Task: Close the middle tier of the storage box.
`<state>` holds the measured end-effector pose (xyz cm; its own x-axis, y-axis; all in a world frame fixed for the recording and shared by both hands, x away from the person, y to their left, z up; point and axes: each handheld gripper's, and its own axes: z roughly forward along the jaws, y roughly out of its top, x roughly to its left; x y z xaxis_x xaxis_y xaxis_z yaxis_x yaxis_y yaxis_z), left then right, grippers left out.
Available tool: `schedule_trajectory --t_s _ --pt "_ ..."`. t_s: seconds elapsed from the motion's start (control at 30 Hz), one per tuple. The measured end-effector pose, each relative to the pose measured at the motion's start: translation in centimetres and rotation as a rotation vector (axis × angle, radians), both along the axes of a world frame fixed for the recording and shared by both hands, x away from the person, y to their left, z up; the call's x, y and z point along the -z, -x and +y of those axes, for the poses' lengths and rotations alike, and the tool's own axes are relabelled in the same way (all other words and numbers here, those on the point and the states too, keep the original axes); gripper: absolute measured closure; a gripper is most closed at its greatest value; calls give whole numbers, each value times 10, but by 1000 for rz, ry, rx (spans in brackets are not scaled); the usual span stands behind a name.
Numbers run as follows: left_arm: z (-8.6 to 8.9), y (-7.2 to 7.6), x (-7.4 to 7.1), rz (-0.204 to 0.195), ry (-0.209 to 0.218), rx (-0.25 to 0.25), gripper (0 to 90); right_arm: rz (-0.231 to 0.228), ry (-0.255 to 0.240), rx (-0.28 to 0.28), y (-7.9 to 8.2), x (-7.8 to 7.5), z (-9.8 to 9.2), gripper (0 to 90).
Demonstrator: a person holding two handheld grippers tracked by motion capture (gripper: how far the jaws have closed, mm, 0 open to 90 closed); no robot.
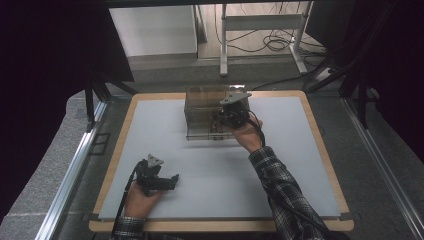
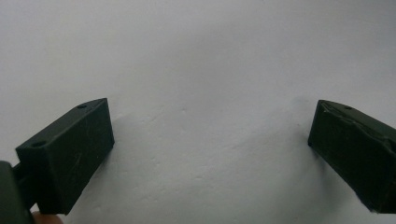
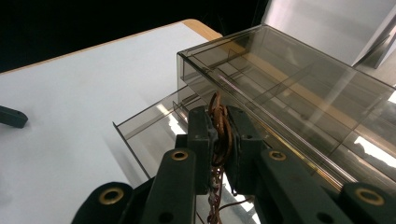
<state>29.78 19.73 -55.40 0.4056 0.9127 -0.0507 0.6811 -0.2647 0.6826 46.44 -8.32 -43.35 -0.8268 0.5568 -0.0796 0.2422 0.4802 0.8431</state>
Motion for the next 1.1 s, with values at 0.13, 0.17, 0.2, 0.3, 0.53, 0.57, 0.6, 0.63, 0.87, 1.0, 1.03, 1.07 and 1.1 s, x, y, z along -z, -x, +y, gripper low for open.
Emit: schedule_trajectory --t_s 0.13,0.17,0.2,0.3,0.53,0.57,0.6,0.63,0.87,1.0,1.03,1.07,1.1 --pt "0 0 0 0 0 0 8 -1 2 0 -2 4 2 805" --pt "0 0 0 0 0 0 7 -2 4 1 -2 5 2 805" --pt "0 0 0 0 1 0 7 -3 6 0 -3 6 2 805" --pt "0 0 0 0 1 0 7 -4 19 0 -3 11 2 805" --pt "0 0 0 0 1 0 7 -4 41 11 -4 18 -1 804" --pt "0 0 0 0 0 0 7 -8 47 10 -4 18 -2 804" --pt "0 0 0 1 0 0 7 -5 50 11 -4 19 -2 803" --pt "0 0 0 1 -1 1 8 -4 52 12 -4 19 -2 803" --pt "0 0 0 1 0 0 7 -3 75 5 -4 25 -2 802" --pt "0 0 0 0 0 0 8 4 81 4 -5 30 -2 801" --pt "0 0 0 0 0 0 8 8 82 4 -5 31 -2 801" --pt "0 0 0 1 -2 1 7 6 84 3 -5 31 -1 801" --pt "0 0 0 1 -2 1 8 6 88 3 -5 32 -1 801"
